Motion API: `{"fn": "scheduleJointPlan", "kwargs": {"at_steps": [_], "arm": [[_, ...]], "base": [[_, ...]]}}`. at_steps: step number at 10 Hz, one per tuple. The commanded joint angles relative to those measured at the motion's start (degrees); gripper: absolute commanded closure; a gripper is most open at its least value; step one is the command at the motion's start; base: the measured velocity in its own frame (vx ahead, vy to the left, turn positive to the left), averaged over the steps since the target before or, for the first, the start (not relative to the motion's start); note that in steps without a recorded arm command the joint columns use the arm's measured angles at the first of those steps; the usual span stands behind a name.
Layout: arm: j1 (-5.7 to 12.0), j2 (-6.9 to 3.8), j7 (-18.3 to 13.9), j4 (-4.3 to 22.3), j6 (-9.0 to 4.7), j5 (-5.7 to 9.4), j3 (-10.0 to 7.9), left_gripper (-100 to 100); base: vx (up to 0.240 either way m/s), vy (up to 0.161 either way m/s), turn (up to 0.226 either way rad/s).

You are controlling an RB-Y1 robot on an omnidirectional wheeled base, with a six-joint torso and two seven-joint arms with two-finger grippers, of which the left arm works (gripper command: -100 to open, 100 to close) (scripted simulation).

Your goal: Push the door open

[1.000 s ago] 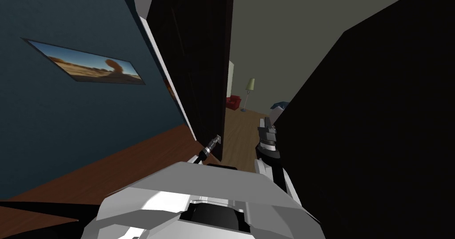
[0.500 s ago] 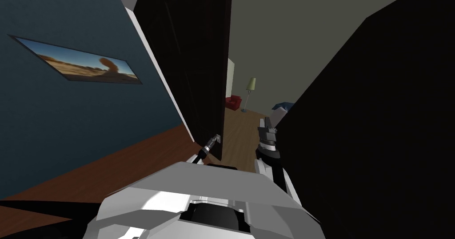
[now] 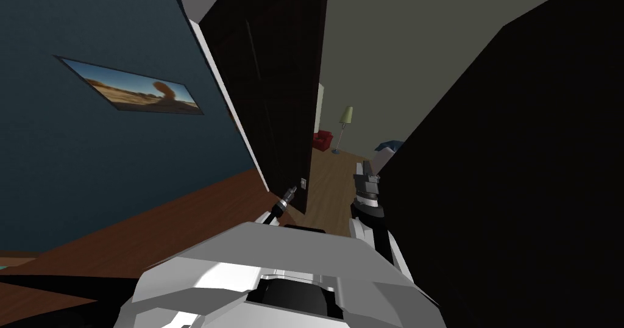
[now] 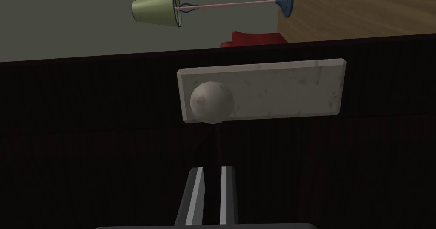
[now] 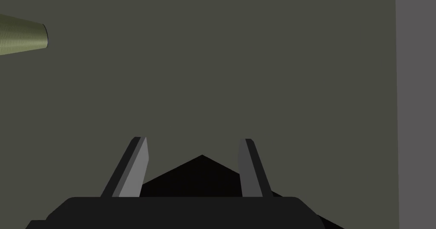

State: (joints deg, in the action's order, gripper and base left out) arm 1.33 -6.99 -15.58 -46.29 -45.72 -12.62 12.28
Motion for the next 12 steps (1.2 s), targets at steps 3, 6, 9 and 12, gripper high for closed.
{"fn": "scheduleJointPlan", "kwargs": {"at_steps": [3,6,9,12], "arm": [[-0.48,-0.2,-0.7,-0.9,0.23,-0.19,0.41,-100],[-0.48,0.03,-0.4,-0.7,0.1,-0.1,0.23,-100],[-0.32,0.45,0.2,-0.3,-0.16,0.08,-0.14,-100],[-0.11,0.98,0.9,0.3,-0.5,0.32,-0.61,-100]], "base": [[-0.217,0.032,0.039],[-0.077,-0.003,0.001],[0.205,-0.08,-0.025],[0.214,-0.094,-0.033]]}}
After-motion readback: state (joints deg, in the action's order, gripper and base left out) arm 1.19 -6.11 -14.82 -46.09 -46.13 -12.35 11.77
